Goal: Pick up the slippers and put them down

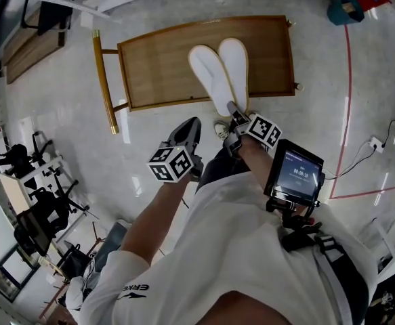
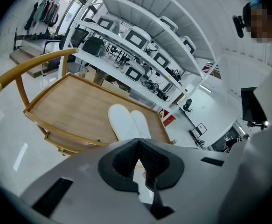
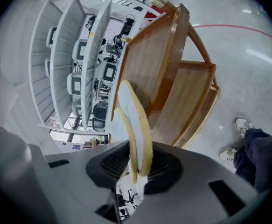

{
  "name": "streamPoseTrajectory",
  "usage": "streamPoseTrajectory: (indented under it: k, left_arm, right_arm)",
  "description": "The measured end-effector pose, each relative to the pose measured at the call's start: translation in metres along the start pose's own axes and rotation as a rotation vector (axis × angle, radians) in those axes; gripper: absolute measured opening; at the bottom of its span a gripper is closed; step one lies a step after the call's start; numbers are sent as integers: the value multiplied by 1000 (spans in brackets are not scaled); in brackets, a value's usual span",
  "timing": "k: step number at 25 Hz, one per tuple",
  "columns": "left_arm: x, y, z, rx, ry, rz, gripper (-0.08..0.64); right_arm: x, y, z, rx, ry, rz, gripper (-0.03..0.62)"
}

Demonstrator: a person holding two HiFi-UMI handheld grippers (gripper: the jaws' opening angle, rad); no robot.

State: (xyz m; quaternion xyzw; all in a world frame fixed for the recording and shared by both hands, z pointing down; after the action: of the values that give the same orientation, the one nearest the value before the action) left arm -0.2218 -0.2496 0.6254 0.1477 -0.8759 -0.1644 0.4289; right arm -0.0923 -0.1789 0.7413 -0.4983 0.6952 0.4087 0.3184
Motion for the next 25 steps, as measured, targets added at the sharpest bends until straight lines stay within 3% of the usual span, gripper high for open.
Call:
streamPoseTrajectory:
  k: [8,16,25]
  left_arm:
    - [2,5,-3,10,-7,-6,3]
    - [4,5,-7,14,-1,-7,3]
    - [18,21,-23,55,14,-9,3]
  right_arm:
    - [-7,1,-2,29,13,59,87]
    - [-15,3,-2,62,32,90,164]
    - [-18,5,1,87,34,122,169]
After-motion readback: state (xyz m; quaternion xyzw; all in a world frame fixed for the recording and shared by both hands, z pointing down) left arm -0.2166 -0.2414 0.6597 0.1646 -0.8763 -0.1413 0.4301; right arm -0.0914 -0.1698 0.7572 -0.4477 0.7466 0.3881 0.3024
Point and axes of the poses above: the fingertips, and each gripper's own axes: z backward along the fingers, x to its left, y out of its underside, the point moved 3 cm from there along z, backward along the fingers, and after that the axes turned 14 degrees about z, right-handed, at the moved point
